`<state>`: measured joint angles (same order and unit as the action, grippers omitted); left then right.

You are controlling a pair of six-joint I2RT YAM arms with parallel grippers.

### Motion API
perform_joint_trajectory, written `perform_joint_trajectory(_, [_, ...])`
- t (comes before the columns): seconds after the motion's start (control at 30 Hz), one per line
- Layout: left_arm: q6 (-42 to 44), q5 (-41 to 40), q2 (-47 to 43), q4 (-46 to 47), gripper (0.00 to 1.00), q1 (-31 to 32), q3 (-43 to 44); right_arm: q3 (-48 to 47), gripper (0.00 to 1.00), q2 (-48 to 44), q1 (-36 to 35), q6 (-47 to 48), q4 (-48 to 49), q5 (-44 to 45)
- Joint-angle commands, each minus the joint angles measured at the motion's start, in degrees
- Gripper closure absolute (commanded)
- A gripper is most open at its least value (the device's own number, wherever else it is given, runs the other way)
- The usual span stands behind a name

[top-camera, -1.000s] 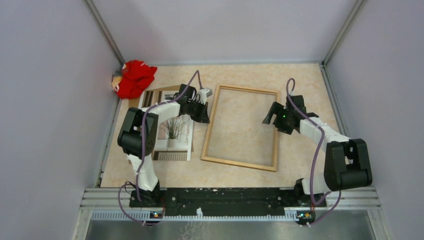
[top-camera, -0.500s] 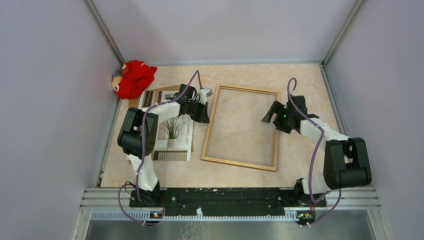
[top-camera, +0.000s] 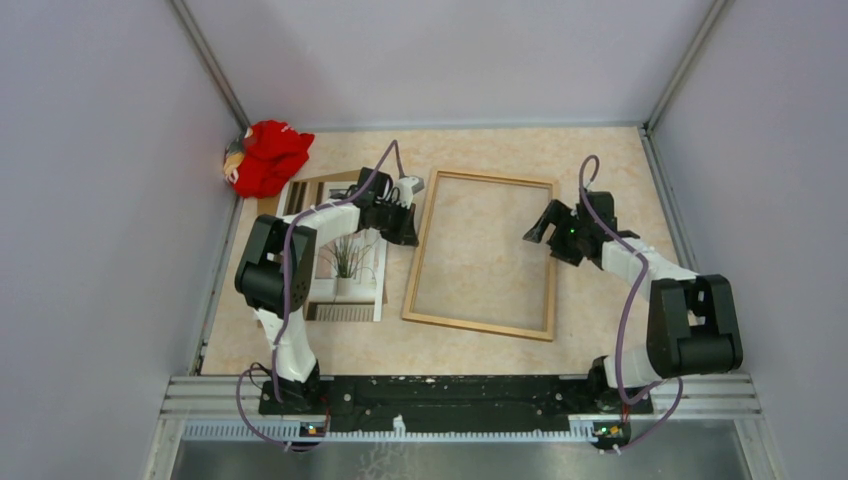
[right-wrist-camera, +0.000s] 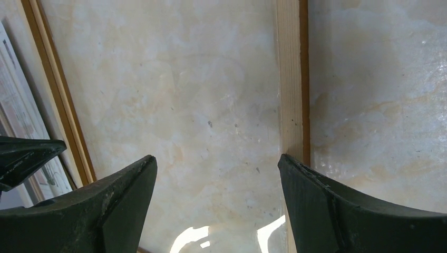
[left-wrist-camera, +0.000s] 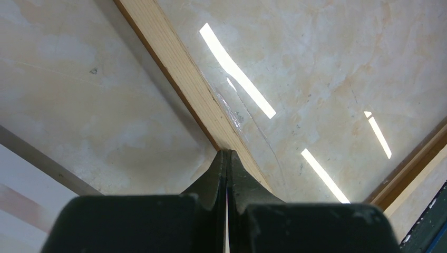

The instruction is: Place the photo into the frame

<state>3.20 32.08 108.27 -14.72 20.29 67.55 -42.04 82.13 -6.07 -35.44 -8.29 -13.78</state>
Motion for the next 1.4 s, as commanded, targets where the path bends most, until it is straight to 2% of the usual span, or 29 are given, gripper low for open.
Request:
perform_joint_trajectory(0.0, [2.0, -2.0, 3.2, -2.0, 1.0, 1.3, -0.8, 2.3, 0.16, 1.9, -1.4, -5.1, 5.5, -10.7])
perform_joint_trajectory(0.4, [2.0, -2.0, 3.3, -2.0, 1.0, 1.4, -0.6, 4.4, 0.17, 0.6, -1.4, -10.6, 13.0, -18.9])
perform_joint_trajectory(1.13, [2.0, -1.8, 3.2, -2.0, 1.0, 1.4, -0.9, 6.2, 0.17, -3.7, -1.2, -16.6, 18.6, -24.7])
perform_joint_trajectory(1.37, [2.0, -1.9, 3.0, -1.9, 1.0, 1.4, -1.0, 8.4, 0.2, -2.8, -0.8, -22.3, 28.6, -30.2])
